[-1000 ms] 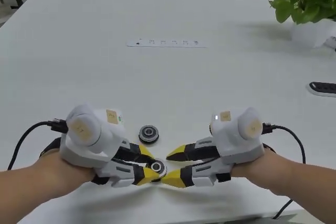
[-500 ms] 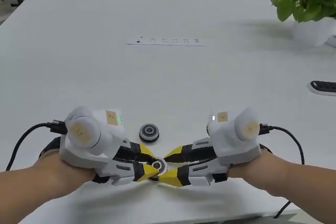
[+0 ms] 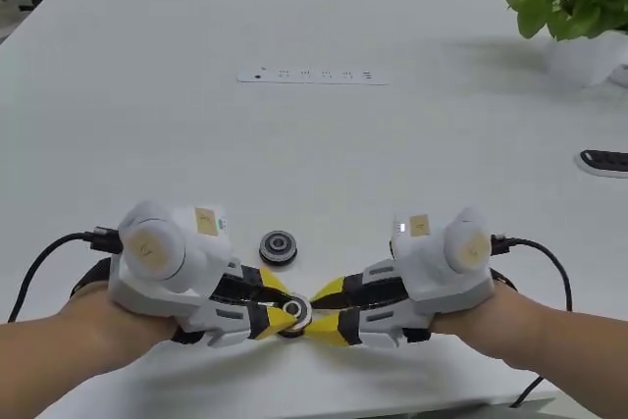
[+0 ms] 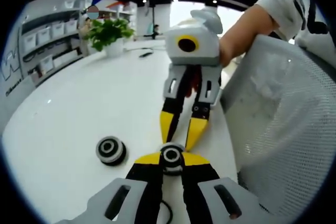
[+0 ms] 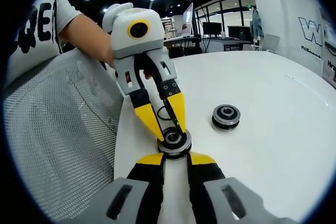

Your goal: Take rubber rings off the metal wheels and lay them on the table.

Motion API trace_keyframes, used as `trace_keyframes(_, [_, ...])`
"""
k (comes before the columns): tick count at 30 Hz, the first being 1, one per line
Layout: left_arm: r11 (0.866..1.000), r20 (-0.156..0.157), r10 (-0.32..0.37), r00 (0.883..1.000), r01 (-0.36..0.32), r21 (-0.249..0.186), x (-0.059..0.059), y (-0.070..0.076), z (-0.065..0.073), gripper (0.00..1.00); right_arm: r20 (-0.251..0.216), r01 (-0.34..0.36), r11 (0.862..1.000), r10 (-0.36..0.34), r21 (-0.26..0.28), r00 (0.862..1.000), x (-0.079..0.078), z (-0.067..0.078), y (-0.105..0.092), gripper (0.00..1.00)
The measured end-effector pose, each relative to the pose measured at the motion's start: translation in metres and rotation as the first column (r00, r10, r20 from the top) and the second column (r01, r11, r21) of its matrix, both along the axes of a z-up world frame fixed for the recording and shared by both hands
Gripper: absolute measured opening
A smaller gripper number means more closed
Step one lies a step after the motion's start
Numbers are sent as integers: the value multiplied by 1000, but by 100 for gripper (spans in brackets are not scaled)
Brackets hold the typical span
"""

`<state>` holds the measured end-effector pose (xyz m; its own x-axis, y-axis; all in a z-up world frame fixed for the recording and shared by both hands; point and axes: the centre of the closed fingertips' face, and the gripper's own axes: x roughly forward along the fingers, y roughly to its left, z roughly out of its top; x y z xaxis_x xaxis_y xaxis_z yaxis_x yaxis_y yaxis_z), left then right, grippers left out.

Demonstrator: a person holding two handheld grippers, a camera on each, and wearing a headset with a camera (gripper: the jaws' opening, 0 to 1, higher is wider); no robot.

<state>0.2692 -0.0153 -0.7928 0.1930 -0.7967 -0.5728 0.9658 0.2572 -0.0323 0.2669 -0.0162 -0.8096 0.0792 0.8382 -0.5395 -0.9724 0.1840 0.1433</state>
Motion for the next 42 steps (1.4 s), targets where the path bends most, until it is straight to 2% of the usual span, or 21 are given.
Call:
trace_keyframes(4, [1000, 0, 2, 1000, -2, 0, 0, 0, 0, 14, -5, 11, 1000, -11, -11, 1000, 2, -1, -3, 2])
trace_keyframes(8, [1000, 0, 5, 1000, -5, 0, 0, 0, 0, 14, -8, 15, 1000, -15, -16, 1000, 3, -1, -2, 1])
trace_keyframes(12, [1000, 2, -2, 1000, 2, 7, 0, 0, 0, 14, -35, 42, 999, -42, -14, 998, 7, -2, -3, 0])
trace_keyframes(17, [1000, 5, -2, 1000, 1, 10, 0, 0, 0, 14, -79, 74, 997, -74, 7, 994, 7, 0, -5, 0])
trace_keyframes(32, [1000, 19, -2, 1000, 1, 29, 0, 1, -1, 13, -159, 141, 988, -130, 63, 979, 9, 6, -7, 0])
trace_keyframes(33, [1000, 19, -1, 1000, 1, 29, 0, 1, -1, 13, -160, 149, 987, -136, 69, 978, 10, 7, -8, 0])
trace_keyframes(34, [1000, 18, -1, 1000, 0, 29, 0, 1, -1, 13, -185, 188, 975, -165, 115, 969, 15, 14, -6, 0])
trace_keyframes(35, [1000, 18, 0, 1000, -1, 29, 0, 1, -1, 13, -228, 201, 969, -165, 144, 960, 14, 20, -3, 0])
trace_keyframes(36, [1000, 19, 2, 1000, -3, 29, 1, 1, -1, 13, -181, 176, 979, -157, 98, 971, 15, 12, -6, 0])
trace_keyframes(42, [999, 23, 3, 1000, -4, 38, 1, 1, -1, 13, -218, 196, 974, -168, 113, 961, 14, 14, -5, 0])
